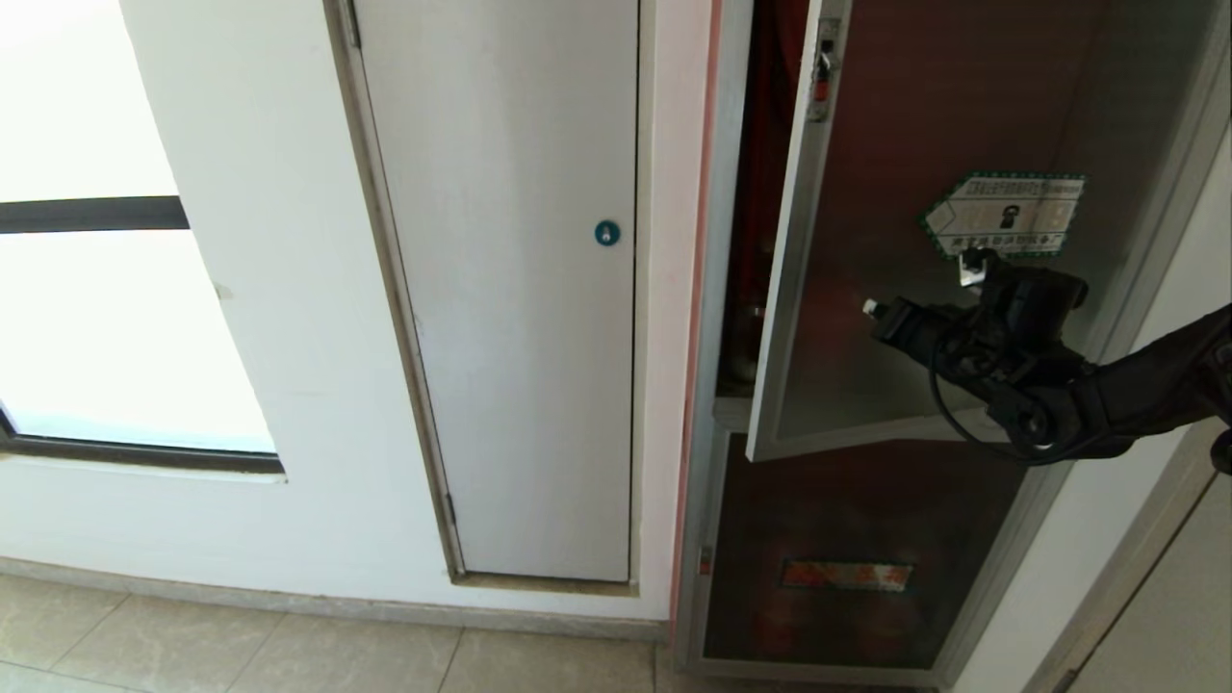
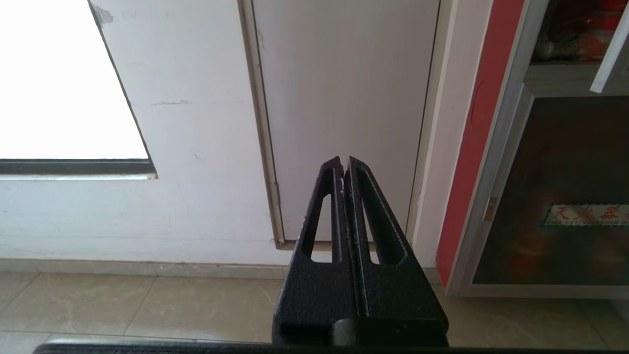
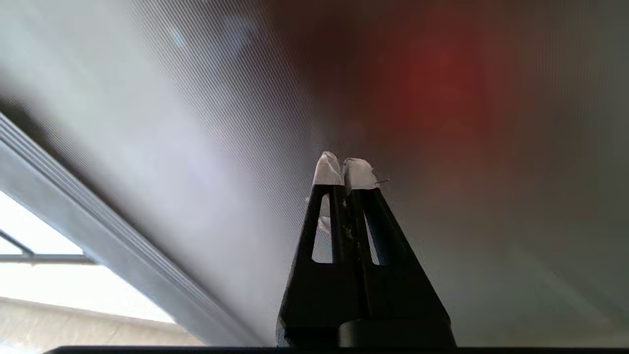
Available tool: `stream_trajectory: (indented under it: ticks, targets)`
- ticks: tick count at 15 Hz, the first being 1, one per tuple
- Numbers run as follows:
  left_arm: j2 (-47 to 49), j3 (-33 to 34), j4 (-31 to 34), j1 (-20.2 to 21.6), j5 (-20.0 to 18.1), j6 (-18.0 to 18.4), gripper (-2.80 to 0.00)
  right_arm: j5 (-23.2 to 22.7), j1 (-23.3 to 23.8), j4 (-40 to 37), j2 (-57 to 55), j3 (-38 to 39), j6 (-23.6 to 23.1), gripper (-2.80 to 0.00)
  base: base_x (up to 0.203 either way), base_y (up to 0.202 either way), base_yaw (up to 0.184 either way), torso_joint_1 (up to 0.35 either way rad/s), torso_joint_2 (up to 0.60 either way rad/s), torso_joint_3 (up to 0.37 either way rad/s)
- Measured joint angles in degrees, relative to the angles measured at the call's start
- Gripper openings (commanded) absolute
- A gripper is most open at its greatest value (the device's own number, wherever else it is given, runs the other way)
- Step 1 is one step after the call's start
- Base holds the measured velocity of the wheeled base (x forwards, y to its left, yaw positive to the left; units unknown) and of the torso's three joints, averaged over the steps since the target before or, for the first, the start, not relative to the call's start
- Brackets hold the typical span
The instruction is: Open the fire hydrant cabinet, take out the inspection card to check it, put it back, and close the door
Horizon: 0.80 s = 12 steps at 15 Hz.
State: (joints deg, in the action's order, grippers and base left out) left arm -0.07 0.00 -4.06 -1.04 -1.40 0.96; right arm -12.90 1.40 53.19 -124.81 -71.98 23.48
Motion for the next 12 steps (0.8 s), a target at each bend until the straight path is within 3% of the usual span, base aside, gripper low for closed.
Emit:
stream_trajectory:
  ticks: [3, 6, 9, 12]
  targets:
    - [0.0, 0.0, 0.04, 0.02, 0.0, 0.02, -2.8, 0.08, 0.0, -0.35, 5.82, 6.89, -0.05, -2.8, 0.0, 0.0, 0.0, 0.0, 0.0, 0.0]
    - [0.0, 0.0, 0.03, 0.0, 0.02, 0.05, -2.8, 0.02, -0.17, -5.38, 18.26, 13.0, -0.09, -2.8, 0.0, 0.0, 0.0, 0.0, 0.0, 0.0]
    - [0.0, 0.0, 0.01, 0.0, 0.0, 0.05, -2.8, -0.22, -1.68, -15.97, 35.96, 18.44, -0.11, -2.8, 0.0, 0.0, 0.0, 0.0, 0.0, 0.0]
    - [0.0, 0.0, 0.05, -0.01, 0.0, 0.02, -2.8, -0.6, -4.13, -31.93, 55.98, 21.97, -0.44, -2.8, 0.0, 0.0, 0.0, 0.0, 0.0, 0.0]
